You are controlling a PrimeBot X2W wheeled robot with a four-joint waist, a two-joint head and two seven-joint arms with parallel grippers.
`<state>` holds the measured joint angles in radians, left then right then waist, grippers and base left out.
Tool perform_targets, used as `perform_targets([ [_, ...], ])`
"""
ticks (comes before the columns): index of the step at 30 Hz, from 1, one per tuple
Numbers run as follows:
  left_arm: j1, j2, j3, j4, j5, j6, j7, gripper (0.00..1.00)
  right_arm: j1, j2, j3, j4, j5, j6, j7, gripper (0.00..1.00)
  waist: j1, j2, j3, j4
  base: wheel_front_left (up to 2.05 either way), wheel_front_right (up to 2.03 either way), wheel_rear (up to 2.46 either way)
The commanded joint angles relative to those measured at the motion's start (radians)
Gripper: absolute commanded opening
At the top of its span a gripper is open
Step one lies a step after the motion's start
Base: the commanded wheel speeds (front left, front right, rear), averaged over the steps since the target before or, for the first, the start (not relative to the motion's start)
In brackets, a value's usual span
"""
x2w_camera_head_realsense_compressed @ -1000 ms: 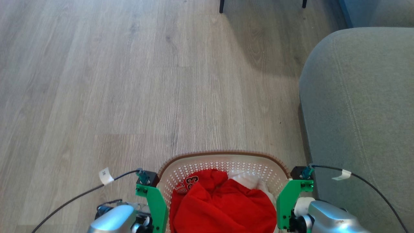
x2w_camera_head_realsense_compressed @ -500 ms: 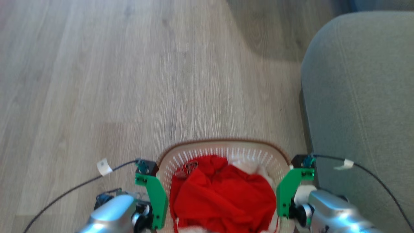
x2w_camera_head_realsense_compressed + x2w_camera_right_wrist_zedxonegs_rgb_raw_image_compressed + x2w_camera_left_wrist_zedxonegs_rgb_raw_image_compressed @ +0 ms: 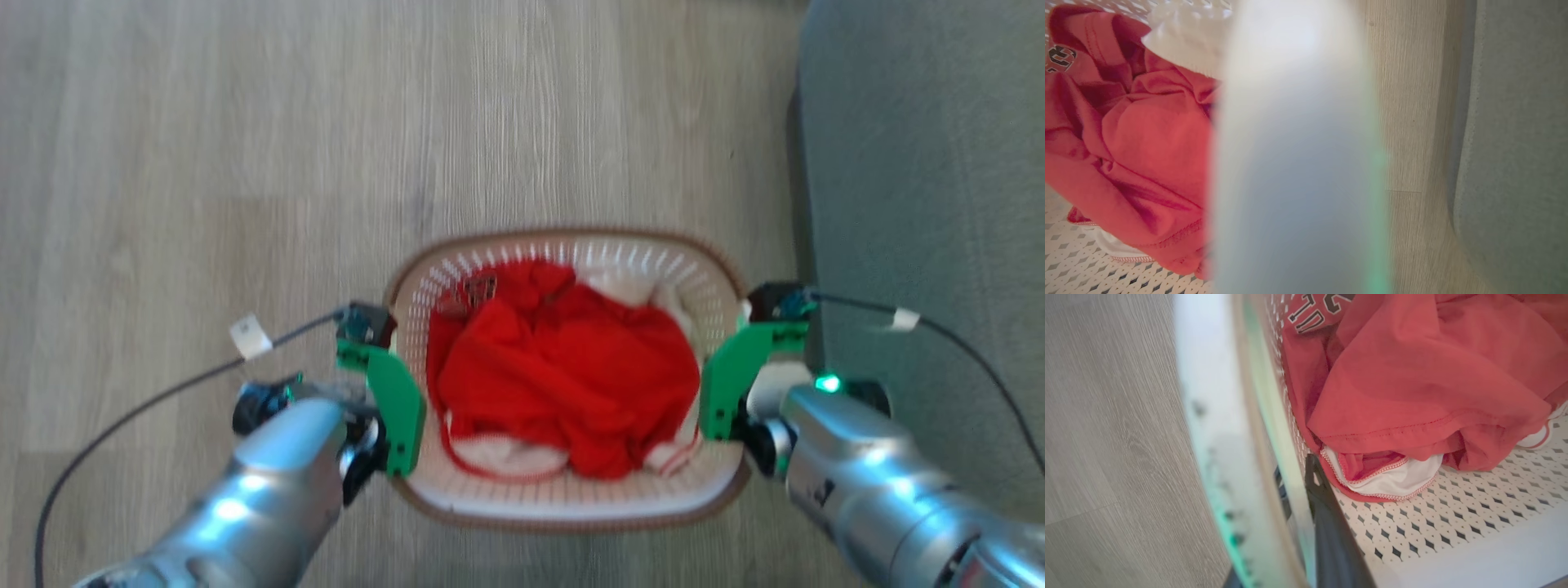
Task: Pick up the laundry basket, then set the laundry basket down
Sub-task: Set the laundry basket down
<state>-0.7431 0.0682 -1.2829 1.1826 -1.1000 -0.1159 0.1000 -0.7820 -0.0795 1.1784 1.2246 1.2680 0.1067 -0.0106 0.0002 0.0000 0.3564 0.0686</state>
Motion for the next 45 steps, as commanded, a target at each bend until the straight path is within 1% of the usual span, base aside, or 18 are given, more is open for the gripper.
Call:
perform_targets([
  [1, -0.06, -0.011, 0.003, -0.002, 0.027, -0.015, -0.022, 0.0, -0.038, 0.009, 0.011, -0.021, -0.018, 0.024, -0.033, 0.0, -0.0002, 0.0, 0.091, -0.001, 0.0, 0.0, 0.0],
  [2, -0.06, -0.011, 0.003, -0.002, 0.027, -0.015, -0.022, 0.0, -0.038, 0.009, 0.011, -0.021, -0.018, 0.024, -0.033, 0.0, -0.0002, 0.0, 0.091, -0.001, 0.0, 0.0, 0.0],
  [6, -0.114, -0.017, 0.003, 0.007, 0.036, -0.004, -0.052, 0.0, -0.091, 0.003, 0.007, -0.008, -0.027, 0.024, -0.075, 0.0, -0.0002, 0.0, 0.178, 0.005, 0.0, 0.0, 0.0],
  [10, -0.163, -0.017, 0.003, -0.034, 0.05, 0.009, -0.06, 0.0, -0.144, -0.004, 0.004, 0.002, -0.036, 0.024, -0.109, 0.0, -0.0002, 0.0, 0.262, 0.01, 0.0, 0.0, 0.0],
  [12, -0.191, -0.018, 0.003, -0.063, 0.066, 0.025, -0.063, 0.0, -0.17, -0.014, 0.0, 0.009, -0.037, 0.024, -0.129, 0.0, -0.0002, 0.0, 0.314, 0.017, 0.0, 0.0, 0.0],
  [23, -0.283, -0.018, 0.003, -0.108, 0.082, 0.047, -0.072, 0.0, -0.252, -0.04, -0.007, 0.029, -0.041, 0.024, -0.166, 0.0, -0.0002, 0.0, 0.486, 0.024, 0.0, 0.0, 0.0],
  [35, -0.345, -0.018, 0.003, -0.112, 0.078, 0.051, -0.107, 0.0, -0.296, -0.061, -0.008, 0.044, -0.048, 0.024, -0.195, 0.0, -0.0002, 0.0, 0.577, 0.041, 0.0, 0.0, 0.0],
  [45, -0.35, -0.018, 0.003, -0.131, 0.086, 0.053, -0.116, 0.0, -0.303, -0.056, 0.004, 0.053, -0.059, 0.024, -0.201, 0.0, -0.0002, 0.0, 0.602, 0.048, 0.0, 0.0, 0.0],
])
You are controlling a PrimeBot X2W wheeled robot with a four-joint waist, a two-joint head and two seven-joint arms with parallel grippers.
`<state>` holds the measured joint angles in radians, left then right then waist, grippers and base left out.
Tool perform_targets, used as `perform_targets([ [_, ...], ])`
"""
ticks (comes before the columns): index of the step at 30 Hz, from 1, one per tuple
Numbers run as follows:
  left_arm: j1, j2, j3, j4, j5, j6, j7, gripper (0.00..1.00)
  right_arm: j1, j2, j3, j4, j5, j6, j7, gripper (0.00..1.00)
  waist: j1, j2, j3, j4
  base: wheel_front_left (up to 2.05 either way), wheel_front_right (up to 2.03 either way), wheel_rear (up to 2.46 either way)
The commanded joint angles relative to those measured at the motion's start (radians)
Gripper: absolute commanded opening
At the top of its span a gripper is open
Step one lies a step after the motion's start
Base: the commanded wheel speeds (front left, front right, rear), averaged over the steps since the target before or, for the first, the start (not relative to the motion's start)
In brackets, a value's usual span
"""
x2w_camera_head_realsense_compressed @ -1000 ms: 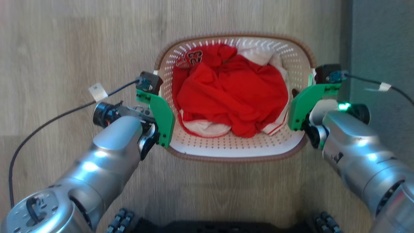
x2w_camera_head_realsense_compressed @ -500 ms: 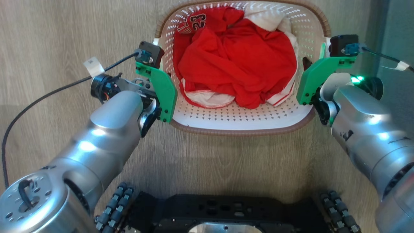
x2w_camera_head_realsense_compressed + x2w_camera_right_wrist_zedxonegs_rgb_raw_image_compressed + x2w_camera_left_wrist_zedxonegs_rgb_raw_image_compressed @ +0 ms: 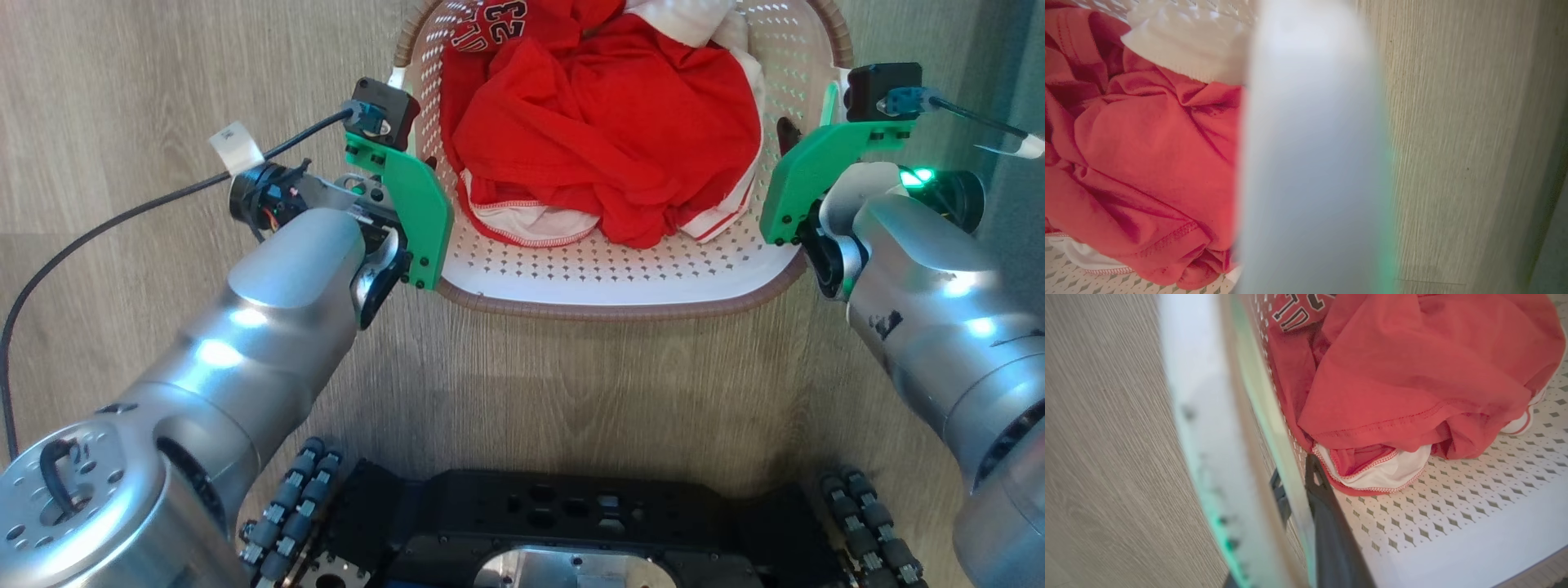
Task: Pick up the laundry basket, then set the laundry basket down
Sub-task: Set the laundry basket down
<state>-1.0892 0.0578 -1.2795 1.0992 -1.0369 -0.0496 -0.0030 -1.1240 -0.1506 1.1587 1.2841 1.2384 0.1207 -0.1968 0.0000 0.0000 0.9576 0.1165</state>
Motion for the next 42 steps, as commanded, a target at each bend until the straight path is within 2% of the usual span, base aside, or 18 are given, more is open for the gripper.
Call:
perform_targets([
  [1, -0.005, -0.008, -0.001, -0.048, 0.024, -0.013, -0.015, 0.0, 0.038, 0.015, 0.023, -0.006, -0.03, 0.01, -0.015, 0.0, 0.0, 0.0, 0.002, 0.0, 0.0, 0.0, 0.0],
  [12, -0.01, -0.008, -0.001, -0.041, 0.024, -0.013, -0.03, 0.0, 0.034, 0.012, 0.02, 0.001, -0.025, 0.01, -0.006, 0.0, 0.0, 0.0, 0.009, 0.007, 0.0, 0.0, 0.0],
  [13, -0.011, -0.008, -0.001, -0.04, 0.025, -0.011, -0.034, 0.02, 0.034, 0.012, 0.018, 0.001, -0.023, 0.01, -0.006, 0.0, 0.0, 0.0, 0.009, 0.008, 0.0, 0.0, 0.0],
  [14, -0.013, -0.008, -0.001, -0.038, 0.025, -0.005, -0.042, 0.29, 0.034, 0.011, 0.017, 0.002, -0.022, 0.01, -0.006, 0.13, 0.0, 0.0, 0.008, 0.009, 0.0, 0.0, 0.0],
  [15, -0.014, -0.008, -0.001, -0.035, 0.026, 0.005, -0.053, 0.85, 0.036, 0.01, 0.013, 0.003, -0.018, 0.01, -0.002, 0.62, 0.0, 0.0, 0.008, 0.009, 0.0, 0.0, 0.0],
  [16, -0.013, -0.008, -0.001, -0.031, 0.021, 0.015, -0.058, 1.0, 0.037, 0.01, 0.013, 0.003, -0.019, 0.01, 0.003, 1.0, 0.0, 0.0, 0.007, 0.01, 0.0, 0.0, 0.0],
  [26, -0.007, -0.008, -0.001, 0.0, 0.024, 0.051, -0.072, 1.0, 0.051, 0.003, 0.0, 0.006, -0.019, 0.01, 0.017, 1.0, 0.0, 0.0, -0.02, 0.009, 0.0, 0.0, 0.0],
  [31, 0.012, -0.008, 0.007, 0.02, -0.009, 0.062, -0.088, 1.0, 0.086, 0.005, -0.012, 0.006, -0.009, 0.01, 0.09, 1.0, 0.0, 0.0, -0.068, 0.003, 0.0, 0.0, 0.0],
  [36, 0.048, -0.008, 0.005, 0.046, -0.025, 0.047, -0.084, 1.0, 0.113, -0.005, -0.027, 0.007, -0.015, 0.01, 0.121, 1.0, 0.0, 0.0, -0.14, -0.011, 0.0, 0.0, 0.0],
  [42, 0.093, -0.008, 0.003, 0.074, -0.022, 0.027, -0.084, 1.0, 0.134, 0.013, -0.041, 0.007, -0.037, 0.01, 0.144, 1.0, 0.0, 0.0, -0.246, -0.02, 0.0, 0.0, 0.0],
])
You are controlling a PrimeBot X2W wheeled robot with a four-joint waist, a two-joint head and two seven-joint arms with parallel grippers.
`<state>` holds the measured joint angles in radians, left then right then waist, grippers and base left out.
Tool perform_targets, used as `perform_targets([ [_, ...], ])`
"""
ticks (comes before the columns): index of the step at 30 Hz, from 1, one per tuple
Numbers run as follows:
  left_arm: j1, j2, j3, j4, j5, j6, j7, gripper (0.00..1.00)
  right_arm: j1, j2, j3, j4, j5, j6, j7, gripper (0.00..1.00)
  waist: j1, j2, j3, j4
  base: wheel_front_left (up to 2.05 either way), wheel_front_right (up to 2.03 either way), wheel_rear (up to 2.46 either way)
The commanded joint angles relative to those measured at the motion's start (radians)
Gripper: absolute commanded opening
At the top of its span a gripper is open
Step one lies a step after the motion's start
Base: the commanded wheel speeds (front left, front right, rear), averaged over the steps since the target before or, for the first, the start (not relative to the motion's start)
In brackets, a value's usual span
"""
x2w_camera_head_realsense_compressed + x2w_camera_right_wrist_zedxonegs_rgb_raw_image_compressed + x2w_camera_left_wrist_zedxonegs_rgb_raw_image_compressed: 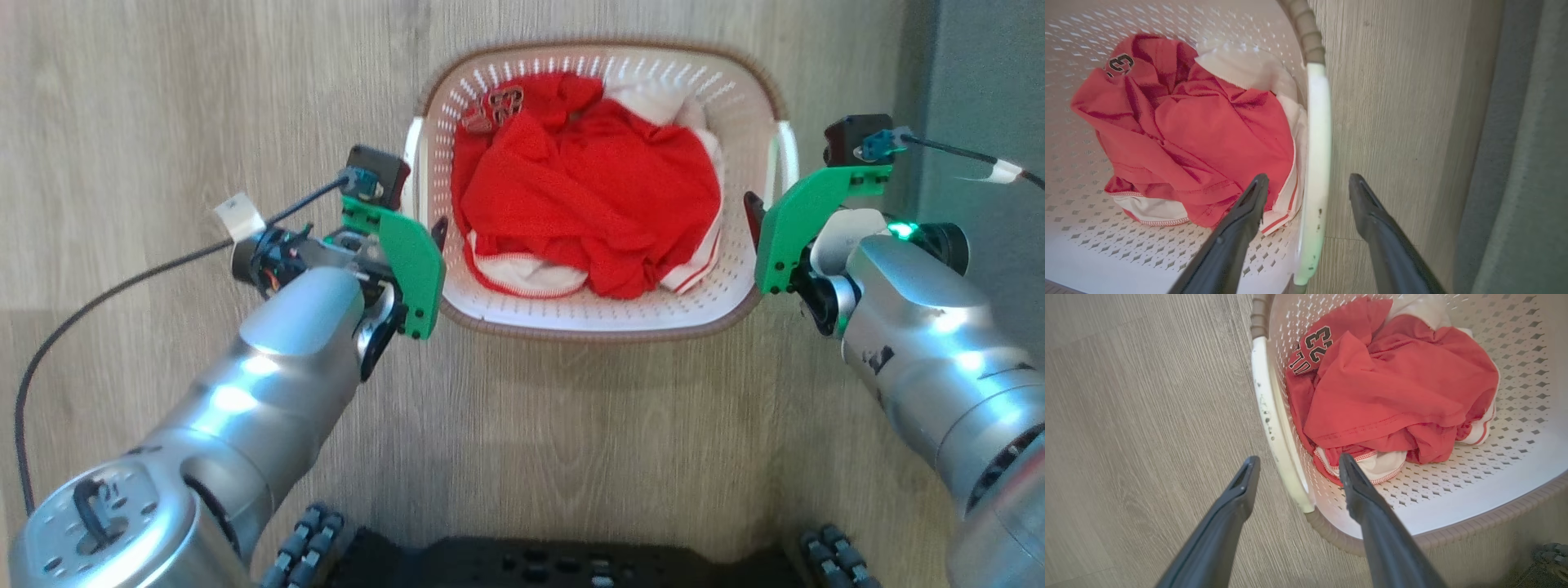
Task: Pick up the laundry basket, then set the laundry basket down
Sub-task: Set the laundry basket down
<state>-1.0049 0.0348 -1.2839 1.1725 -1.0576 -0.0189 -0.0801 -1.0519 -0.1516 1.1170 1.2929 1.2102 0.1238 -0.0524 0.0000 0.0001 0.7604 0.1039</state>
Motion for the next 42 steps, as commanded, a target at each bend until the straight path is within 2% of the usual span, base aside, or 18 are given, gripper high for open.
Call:
perform_targets([
  [1, 0.018, 0.015, 0.008, 0.005, -0.008, -0.006, -0.011, 1.0, 0.066, 0.014, -0.001, -0.002, -0.013, 0.007, -0.001, 1.0, 0.0, -0.0001, -0.068, -0.009, 0.0, 0.0, 0.0],
  [7, 0.068, 0.015, 0.008, 0.027, -0.016, -0.017, -0.045, 1.0, 0.108, 0.023, -0.023, -0.002, -0.027, 0.007, -0.023, 1.0, 0.0, -0.0001, -0.187, -0.016, 0.0, 0.0, 0.0],
  [16, 0.145, 0.015, 0.049, 0.049, -0.039, -0.01, -0.173, 1.0, 0.178, 0.064, -0.067, -0.004, -0.045, 0.007, -0.198, 1.0, 0.0, -0.0001, -0.408, -0.038, 0.0, 0.0, 0.0],
  [18, 0.141, 0.023, 0.095, 0.013, -0.021, 0.002, -0.181, 1.0, 0.189, 0.065, -0.092, -0.025, -0.054, 0.007, -0.208, 1.0, 0.0, -0.0001, -0.461, -0.041, 0.0, 0.0, 0.0],
  [21, 0.143, 0.059, 0.201, -0.102, 0.045, 0.049, -0.181, 1.0, 0.181, 0.031, -0.171, -0.088, -0.089, 0.007, -0.209, 1.0, 0.0, -0.0001, -0.501, -0.039, 0.0, 0.0, 0.0],
  [26, 0.253, 0.121, 0.411, -0.356, 0.244, 0.143, -0.181, 1.0, 0.243, -0.028, -0.412, -0.266, -0.23, 0.007, -0.209, 1.0, 0.0, -0.0001, -0.564, -0.031, 0.0, 0.0, 0.0],
  [31, 0.418, 0.149, 0.602, -0.608, 0.465, 0.212, -0.182, 1.0, 0.414, -0.04, -0.698, -0.547, -0.484, 0.007, -0.209, 1.0, 0.0, -0.0001, -0.62, -0.021, 0.0, 0.0, 0.0],
  [34, 0.53, 0.132, 0.74, -0.748, 0.542, 0.191, -0.182, 1.0, 0.539, -0.007, -0.834, -0.722, -0.64, 0.007, -0.209, 1.0, 0.0, -0.0001, -0.654, -0.02, 0.0, 0.0, 0.0],
  [38, 0.668, 0.091, 0.902, -0.908, 0.657, 0.16, -0.182, 1.0, 0.679, 0.044, -0.959, -0.922, -0.817, 0.007, -0.209, 1.0, 0.0, -0.0001, -0.685, -0.018, 0.0, 0.0, 0.0],
  [42, 0.778, 0.044, 1.027, -1.022, 0.735, 0.117, -0.182, 1.0, 0.787, 0.082, -1.027, -1.089, -0.907, 0.007, -0.209, 1.0, 0.0, -0.0001, -0.711, -0.015, 0.0, 0.0, 0.0],
])
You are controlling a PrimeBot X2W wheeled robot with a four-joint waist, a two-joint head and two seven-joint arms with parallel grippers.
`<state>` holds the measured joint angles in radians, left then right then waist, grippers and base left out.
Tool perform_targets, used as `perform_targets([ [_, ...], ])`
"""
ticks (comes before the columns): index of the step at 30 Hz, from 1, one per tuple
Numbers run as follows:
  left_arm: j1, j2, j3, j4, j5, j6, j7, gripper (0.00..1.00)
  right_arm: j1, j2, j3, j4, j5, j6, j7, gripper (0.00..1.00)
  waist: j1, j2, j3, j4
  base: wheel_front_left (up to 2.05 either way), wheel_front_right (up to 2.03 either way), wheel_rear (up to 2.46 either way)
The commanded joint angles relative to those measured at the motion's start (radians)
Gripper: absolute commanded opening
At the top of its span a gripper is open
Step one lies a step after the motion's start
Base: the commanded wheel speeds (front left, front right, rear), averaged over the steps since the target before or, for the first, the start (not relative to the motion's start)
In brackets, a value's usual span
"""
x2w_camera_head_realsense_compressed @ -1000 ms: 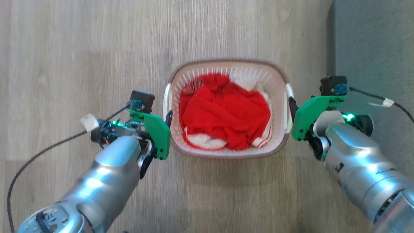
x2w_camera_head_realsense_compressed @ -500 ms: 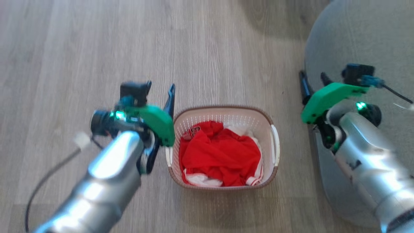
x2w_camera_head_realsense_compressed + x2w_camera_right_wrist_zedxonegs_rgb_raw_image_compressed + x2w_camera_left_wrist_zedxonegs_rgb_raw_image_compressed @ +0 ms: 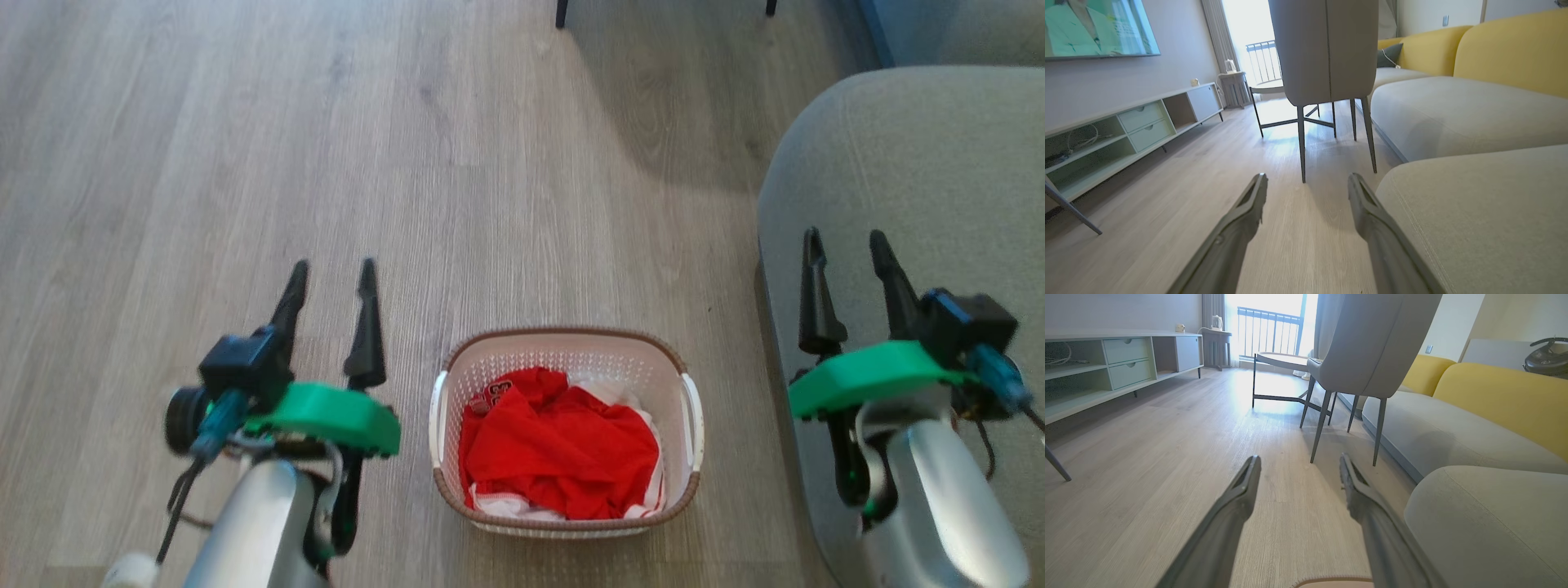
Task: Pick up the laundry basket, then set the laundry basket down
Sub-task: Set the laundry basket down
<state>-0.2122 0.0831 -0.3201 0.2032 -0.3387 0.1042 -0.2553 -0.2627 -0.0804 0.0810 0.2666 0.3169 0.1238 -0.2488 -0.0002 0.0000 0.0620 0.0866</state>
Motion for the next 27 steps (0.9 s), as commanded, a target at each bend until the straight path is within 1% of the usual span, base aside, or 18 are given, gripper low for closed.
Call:
perform_targets([
  [1, 0.009, -0.012, 0.084, -0.069, 0.029, -0.018, -0.006, 1.0, 0.022, 0.016, 0.004, -0.096, -0.03, 0.007, -0.013, 1.0, 0.0002, 0.0, -0.019, 0.004, 0.0, 0.0, 0.0],
  [2, 0.03, -0.018, 0.096, -0.083, 0.041, -0.034, -0.006, 1.0, 0.044, 0.02, -0.001, -0.126, -0.044, 0.007, -0.013, 1.0, 0.0002, 0.0, -0.025, 0.004, 0.0, 0.0, 0.0],
  [4, 0.07, -0.025, 0.097, -0.109, 0.069, -0.084, -0.006, 1.0, 0.089, 0.025, -0.006, -0.17, -0.054, 0.007, -0.013, 1.0, 0.0002, 0.0, -0.034, 0.005, 0.0, 0.0, 0.0],
  [5, 0.07, -0.025, 0.097, -0.109, 0.069, -0.084, -0.006, 1.0, 0.089, 0.025, -0.006, -0.17, -0.054, 0.007, -0.013, 1.0, 0.0002, 0.0, -0.034, 0.005, 0.0, 0.0, 0.0],
  [7, 0.107, -0.03, 0.124, -0.115, 0.046, -0.109, -0.006, 1.0, 0.128, 0.028, -0.012, -0.198, -0.058, 0.007, -0.013, 1.0, 0.0002, 0.0, -0.041, 0.006, 0.0, 0.0, 0.0],
  [9, 0.131, -0.032, 0.142, -0.118, 0.05, -0.123, -0.006, 1.0, 0.162, 0.029, -0.02, -0.21, -0.049, 0.007, -0.013, 1.0, 0.0002, 0.0, -0.048, 0.008, 0.0, 0.0, 0.0],
  [11, 0.158, -0.032, 0.145, -0.133, 0.03, -0.119, -0.006, 1.0, 0.199, 0.03, -0.023, -0.225, -0.043, 0.007, -0.013, 1.0, 0.0002, 0.0, -0.056, 0.01, 0.0, 0.0, 0.0],
  [16, 0.178, -0.033, 0.136, -0.128, 0.042, -0.125, -0.006, 1.0, 0.234, 0.03, -0.028, -0.226, -0.057, 0.007, -0.013, 1.0, 0.0002, 0.0, -0.057, 0.009, 0.0, 0.0, 0.0],
  [27, 0.166, -0.033, 0.132, -0.137, 0.048, -0.133, -0.006, 1.0, 0.224, 0.03, -0.029, -0.225, -0.056, 0.007, -0.013, 1.0, 0.0002, 0.0, -0.039, 0.006, 0.0, 0.0, 0.0],
])
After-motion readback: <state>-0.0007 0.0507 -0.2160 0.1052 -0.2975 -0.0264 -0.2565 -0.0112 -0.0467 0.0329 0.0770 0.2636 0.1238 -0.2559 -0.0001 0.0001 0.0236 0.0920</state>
